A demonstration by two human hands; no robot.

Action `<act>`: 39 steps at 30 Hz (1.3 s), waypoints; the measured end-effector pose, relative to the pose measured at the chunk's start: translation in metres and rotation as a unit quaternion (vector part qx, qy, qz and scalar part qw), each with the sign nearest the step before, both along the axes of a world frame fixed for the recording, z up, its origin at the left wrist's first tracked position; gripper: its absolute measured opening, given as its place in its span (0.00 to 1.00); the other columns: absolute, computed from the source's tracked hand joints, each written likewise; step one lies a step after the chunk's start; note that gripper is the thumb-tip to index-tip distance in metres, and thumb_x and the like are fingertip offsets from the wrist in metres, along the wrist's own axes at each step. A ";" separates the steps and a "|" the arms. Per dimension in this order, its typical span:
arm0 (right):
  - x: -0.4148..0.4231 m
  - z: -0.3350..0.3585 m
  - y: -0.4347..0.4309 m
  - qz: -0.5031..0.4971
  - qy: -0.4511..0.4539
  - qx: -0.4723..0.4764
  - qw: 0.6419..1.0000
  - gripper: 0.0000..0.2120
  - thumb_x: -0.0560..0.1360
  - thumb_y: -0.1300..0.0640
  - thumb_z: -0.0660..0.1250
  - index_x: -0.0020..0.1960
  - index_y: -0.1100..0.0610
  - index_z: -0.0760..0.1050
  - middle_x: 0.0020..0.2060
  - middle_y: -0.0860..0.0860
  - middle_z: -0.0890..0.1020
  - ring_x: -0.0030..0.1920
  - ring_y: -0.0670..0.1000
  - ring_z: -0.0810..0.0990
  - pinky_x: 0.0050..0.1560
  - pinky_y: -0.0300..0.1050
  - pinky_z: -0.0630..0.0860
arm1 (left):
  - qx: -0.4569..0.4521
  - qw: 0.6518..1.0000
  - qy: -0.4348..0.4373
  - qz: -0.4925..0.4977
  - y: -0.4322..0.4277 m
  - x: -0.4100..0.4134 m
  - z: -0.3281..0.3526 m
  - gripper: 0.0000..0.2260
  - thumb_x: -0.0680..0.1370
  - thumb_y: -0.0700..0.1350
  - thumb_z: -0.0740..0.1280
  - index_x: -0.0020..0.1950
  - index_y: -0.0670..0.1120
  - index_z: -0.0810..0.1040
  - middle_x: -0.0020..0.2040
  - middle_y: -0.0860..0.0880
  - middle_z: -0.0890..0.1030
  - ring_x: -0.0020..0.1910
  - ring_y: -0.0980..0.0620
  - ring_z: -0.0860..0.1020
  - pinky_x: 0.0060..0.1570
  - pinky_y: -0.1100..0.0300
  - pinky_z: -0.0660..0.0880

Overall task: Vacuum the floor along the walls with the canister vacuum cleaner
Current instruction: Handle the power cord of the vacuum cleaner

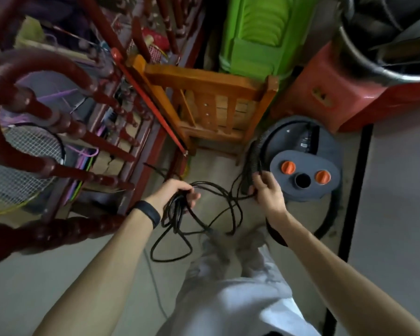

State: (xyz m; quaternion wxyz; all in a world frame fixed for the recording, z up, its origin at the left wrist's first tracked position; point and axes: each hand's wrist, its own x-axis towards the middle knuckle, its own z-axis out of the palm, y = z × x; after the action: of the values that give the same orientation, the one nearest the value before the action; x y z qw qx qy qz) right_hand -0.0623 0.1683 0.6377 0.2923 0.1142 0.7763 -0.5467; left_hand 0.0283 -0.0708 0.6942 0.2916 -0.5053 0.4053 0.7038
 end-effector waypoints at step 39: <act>-0.229 -0.153 0.108 0.145 -0.030 0.417 0.897 0.33 0.84 0.48 0.56 0.80 0.67 0.49 0.75 0.65 0.68 0.78 0.64 0.61 0.77 0.67 0.50 | -0.197 0.950 -0.035 0.242 0.174 -0.018 -0.129 0.17 0.81 0.56 0.63 0.37 0.47 0.73 0.26 0.51 0.72 0.28 0.52 0.69 0.35 0.59 0.67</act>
State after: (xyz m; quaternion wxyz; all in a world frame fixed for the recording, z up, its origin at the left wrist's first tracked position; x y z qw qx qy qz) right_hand -0.2916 0.2764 0.4848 0.3172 0.1276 0.9319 -0.1211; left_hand 0.0102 0.1029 0.5651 0.0214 -0.6596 0.3912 0.6414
